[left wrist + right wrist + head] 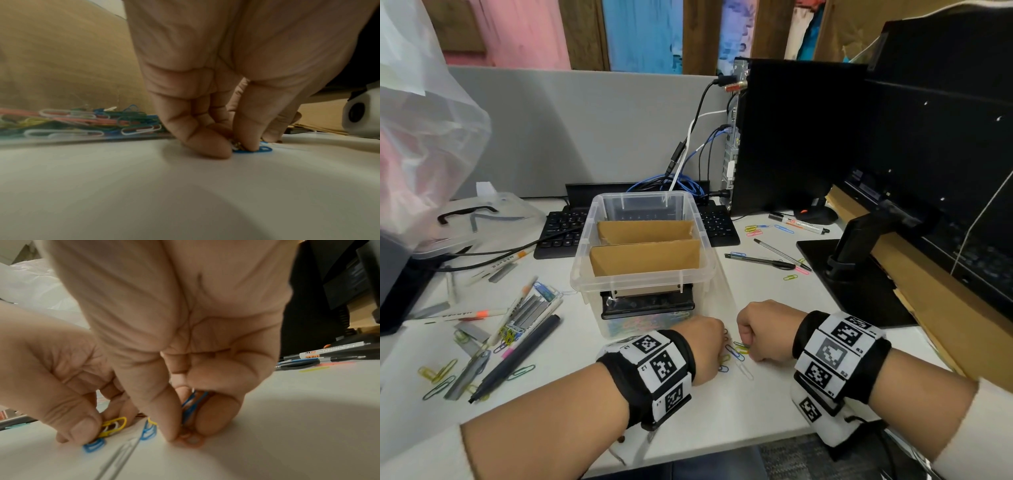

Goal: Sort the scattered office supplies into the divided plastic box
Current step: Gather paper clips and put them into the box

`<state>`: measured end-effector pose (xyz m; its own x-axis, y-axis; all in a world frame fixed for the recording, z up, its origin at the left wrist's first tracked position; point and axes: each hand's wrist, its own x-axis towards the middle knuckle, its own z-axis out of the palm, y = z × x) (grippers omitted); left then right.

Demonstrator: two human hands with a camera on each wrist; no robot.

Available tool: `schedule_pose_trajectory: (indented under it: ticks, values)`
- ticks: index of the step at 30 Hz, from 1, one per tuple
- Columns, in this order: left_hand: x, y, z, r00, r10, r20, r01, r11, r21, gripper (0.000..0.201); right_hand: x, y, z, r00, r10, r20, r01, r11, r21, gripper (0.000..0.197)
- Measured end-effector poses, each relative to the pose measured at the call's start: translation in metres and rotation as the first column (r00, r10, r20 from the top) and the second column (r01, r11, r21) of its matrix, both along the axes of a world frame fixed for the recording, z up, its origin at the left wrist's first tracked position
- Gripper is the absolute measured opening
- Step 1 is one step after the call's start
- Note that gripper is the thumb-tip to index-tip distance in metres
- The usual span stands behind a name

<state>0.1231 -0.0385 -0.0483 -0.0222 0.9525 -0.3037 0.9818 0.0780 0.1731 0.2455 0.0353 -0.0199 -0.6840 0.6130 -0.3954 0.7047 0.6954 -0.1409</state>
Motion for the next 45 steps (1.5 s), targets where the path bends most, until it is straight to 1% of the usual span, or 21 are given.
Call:
schedule_pose_trajectory:
  ticks: [3,7,11,18,22,25,27,29,31,34,37,39,42,45]
  values:
    - [0.000,0.000,0.000,1.000,-0.006,-0.011,0.006,1.000,-0.018,0.025,0.000,0.000,-0.001,1.000,-0.011,-0.001,0.011,1.000,0.010,0.021]
    - [0.001,0.000,0.003,0.999,-0.034,-0.038,0.033,0.999,-0.023,0.027,0.000,-0.001,0.000,1.000,-0.010,0.000,0.010,1.000,0.020,0.019]
    - [0.002,-0.001,0.006,0.998,-0.050,-0.048,0.049,0.999,-0.018,0.028,-0.002,-0.004,-0.002,1.000,-0.021,0.007,0.021,0.998,0.056,0.030]
    - [0.003,-0.004,0.006,0.999,-0.028,-0.039,0.027,1.000,-0.015,0.029,-0.004,-0.004,-0.003,1.000,-0.011,0.022,0.009,0.998,0.068,0.026]
    - [0.002,-0.006,0.007,1.000,-0.017,-0.015,0.017,1.000,-0.015,0.030,-0.004,-0.009,-0.001,1.000,-0.003,0.030,0.001,0.996,0.090,0.016]
    - [0.002,-0.008,0.008,1.000,-0.017,-0.015,0.017,1.000,-0.007,0.030,-0.003,-0.011,0.000,1.000,0.008,0.021,-0.009,0.996,0.092,0.018]
    - [0.001,-0.010,0.009,1.000,-0.018,-0.013,0.018,1.000,0.003,0.027,-0.001,-0.010,0.000,1.000,0.011,-0.004,-0.011,0.998,0.056,0.026]
    - [0.001,-0.013,0.010,1.000,-0.017,-0.004,0.017,0.999,0.029,0.025,0.000,-0.008,-0.002,0.999,0.018,-0.031,-0.017,1.000,0.023,0.024]
    - [0.001,-0.019,0.013,1.000,-0.025,0.018,0.024,0.997,0.067,0.022,0.003,-0.006,-0.003,0.998,0.003,-0.065,-0.003,1.000,-0.002,0.022]
    - [0.002,-0.029,0.024,0.993,-0.072,0.090,0.059,0.988,0.141,0.021,0.007,-0.002,-0.004,0.993,-0.027,-0.114,0.025,0.999,-0.025,0.026]
    - [0.000,-0.041,0.046,0.969,-0.131,0.212,0.064,0.953,0.297,0.016,0.010,0.007,0.006,0.977,-0.076,-0.197,0.073,0.997,-0.020,0.018]
    - [-0.006,-0.047,0.067,0.948,-0.163,0.275,0.039,0.913,0.407,0.014,0.010,0.015,0.022,0.952,-0.106,-0.289,0.106,0.994,-0.015,0.019]
    - [-0.029,-0.047,0.096,0.927,-0.147,0.345,-0.064,0.845,0.531,0.019,0.003,0.023,0.059,0.880,-0.109,-0.462,0.125,0.992,0.004,0.019]
    - [-0.057,-0.039,0.111,0.935,-0.035,0.353,-0.191,0.789,0.584,0.019,-0.014,0.024,0.086,0.748,-0.065,-0.660,0.101,0.995,0.017,0.021]
